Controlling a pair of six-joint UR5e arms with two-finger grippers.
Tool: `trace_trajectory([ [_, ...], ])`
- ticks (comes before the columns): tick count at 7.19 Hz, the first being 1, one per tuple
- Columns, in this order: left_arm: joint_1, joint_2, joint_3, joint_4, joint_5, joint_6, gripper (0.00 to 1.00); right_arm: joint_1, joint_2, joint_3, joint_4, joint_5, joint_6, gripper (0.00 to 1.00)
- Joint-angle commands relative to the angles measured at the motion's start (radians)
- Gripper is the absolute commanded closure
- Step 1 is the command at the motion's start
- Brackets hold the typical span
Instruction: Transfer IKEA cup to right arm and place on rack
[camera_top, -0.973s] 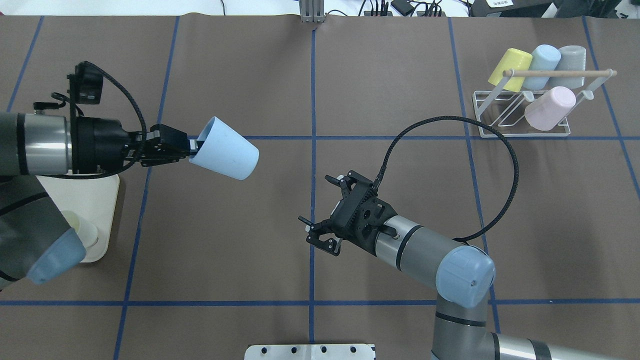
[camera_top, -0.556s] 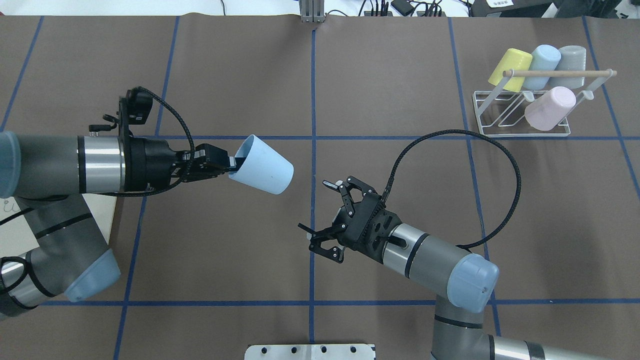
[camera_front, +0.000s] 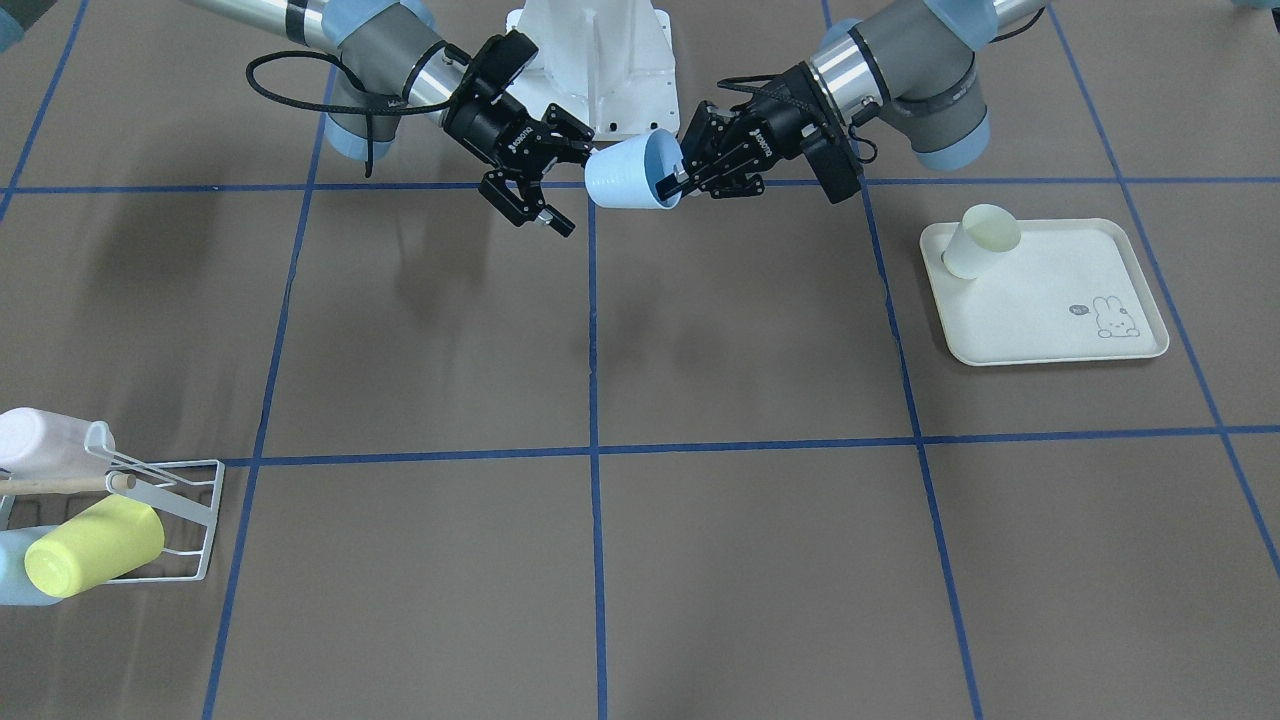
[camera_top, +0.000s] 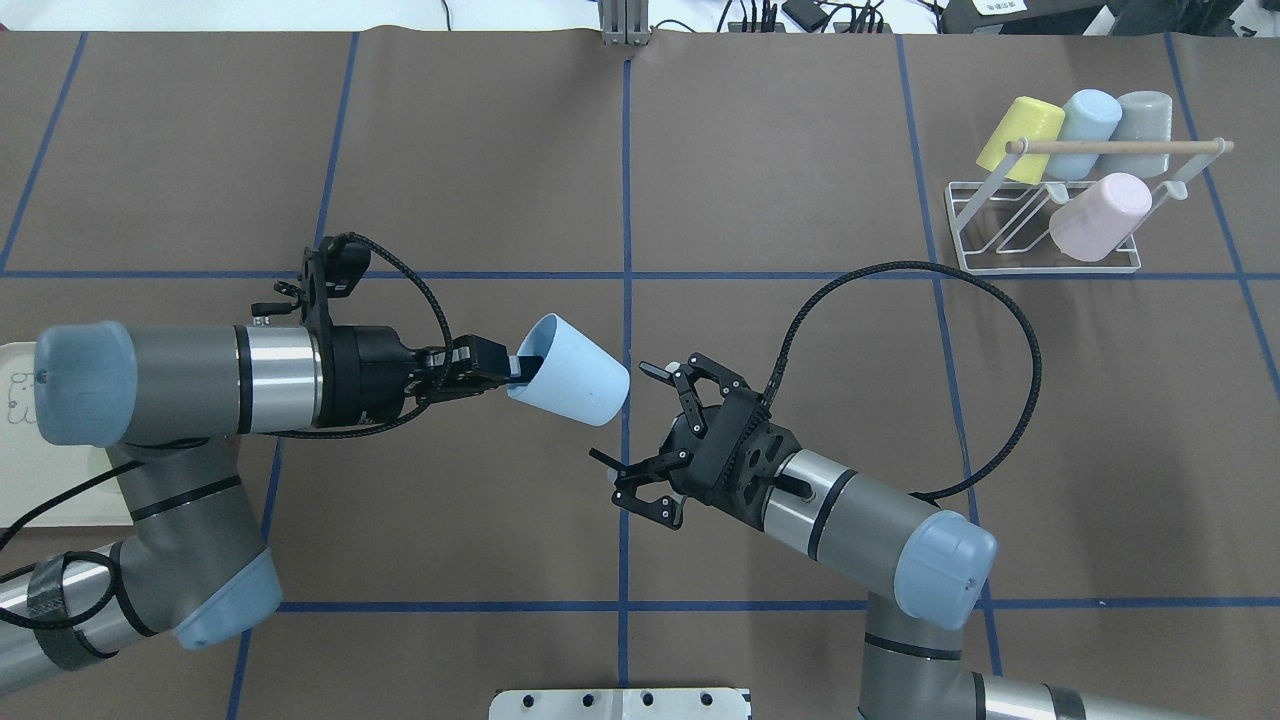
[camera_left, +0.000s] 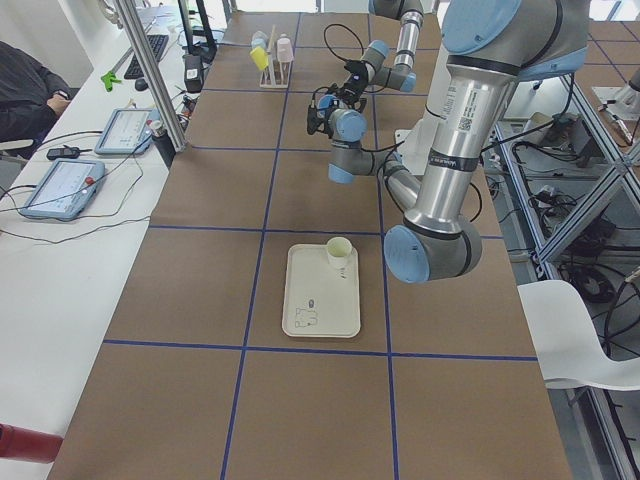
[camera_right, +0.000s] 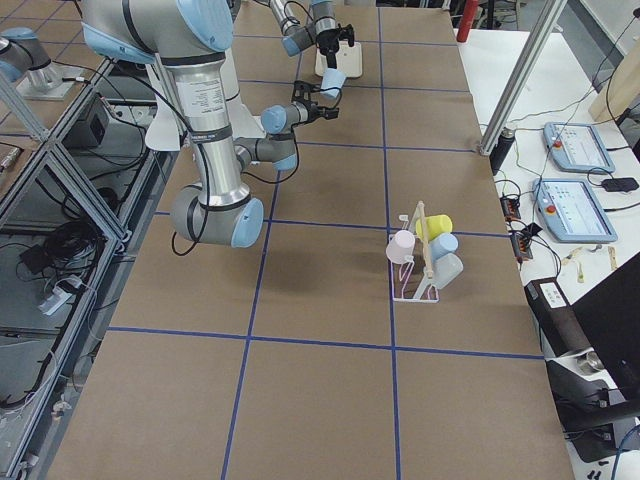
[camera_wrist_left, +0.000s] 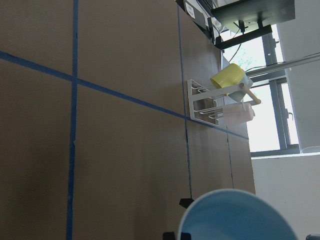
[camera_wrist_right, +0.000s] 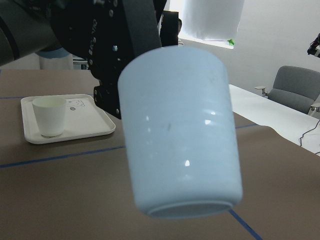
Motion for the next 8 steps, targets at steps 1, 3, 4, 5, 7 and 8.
trace_trajectory([
  [1,0.016,-0.031,0.042,0.001,0.021,0.000,1.00,-0.001,0.000,0.001,0.001,-0.003,0.001,0.01],
  [3,0.017,-0.043,0.080,0.001,0.031,0.003,1.00,-0.001,0.001,0.002,0.001,-0.006,0.000,0.01],
  [4,0.019,-0.043,0.081,0.001,0.031,0.003,1.00,-0.001,0.001,0.002,0.001,-0.006,0.001,0.01],
  [5,0.020,-0.043,0.081,0.001,0.031,0.003,1.00,0.001,0.011,0.002,0.000,-0.006,0.000,0.01],
  [7,0.026,-0.048,0.078,-0.003,0.029,0.003,1.00,0.001,0.014,0.002,0.000,-0.008,0.001,0.01],
  [8,0.033,-0.048,0.078,-0.004,0.029,0.003,1.00,0.002,0.014,0.002,0.000,-0.008,0.000,0.01],
])
